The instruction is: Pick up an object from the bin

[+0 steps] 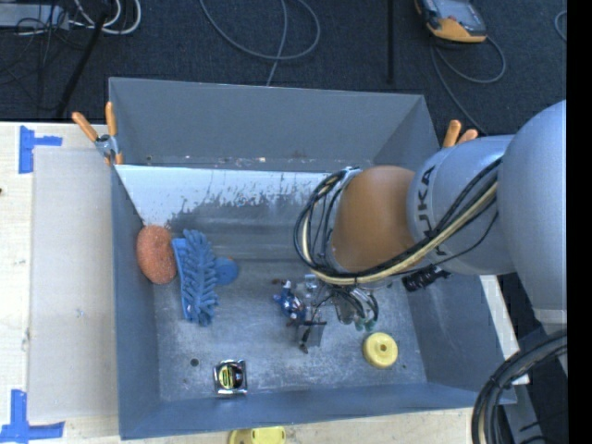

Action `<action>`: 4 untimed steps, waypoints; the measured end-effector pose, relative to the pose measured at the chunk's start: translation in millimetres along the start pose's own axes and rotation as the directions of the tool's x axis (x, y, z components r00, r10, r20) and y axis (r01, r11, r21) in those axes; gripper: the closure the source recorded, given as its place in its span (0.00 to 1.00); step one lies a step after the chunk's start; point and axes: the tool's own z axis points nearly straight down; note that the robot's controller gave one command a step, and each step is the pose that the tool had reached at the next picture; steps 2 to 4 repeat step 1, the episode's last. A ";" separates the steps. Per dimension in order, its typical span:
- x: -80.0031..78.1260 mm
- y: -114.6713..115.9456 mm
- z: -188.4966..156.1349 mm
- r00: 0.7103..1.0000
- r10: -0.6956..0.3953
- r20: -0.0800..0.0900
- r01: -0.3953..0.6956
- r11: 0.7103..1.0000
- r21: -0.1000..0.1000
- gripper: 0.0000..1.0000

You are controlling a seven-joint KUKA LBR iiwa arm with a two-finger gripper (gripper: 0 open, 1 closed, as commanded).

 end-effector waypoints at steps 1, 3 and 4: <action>-43.4 -28.0 -150.7 1.000 0.018 0.009 -0.018 1.000 0.001 1.00; -43.4 -28.0 -150.7 1.000 0.018 0.009 -0.018 1.000 0.001 1.00; -43.4 -28.0 -150.7 1.000 0.018 0.009 -0.018 1.000 0.001 1.00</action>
Offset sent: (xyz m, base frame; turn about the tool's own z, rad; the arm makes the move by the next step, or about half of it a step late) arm 0.0000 0.0000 0.0000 0.0000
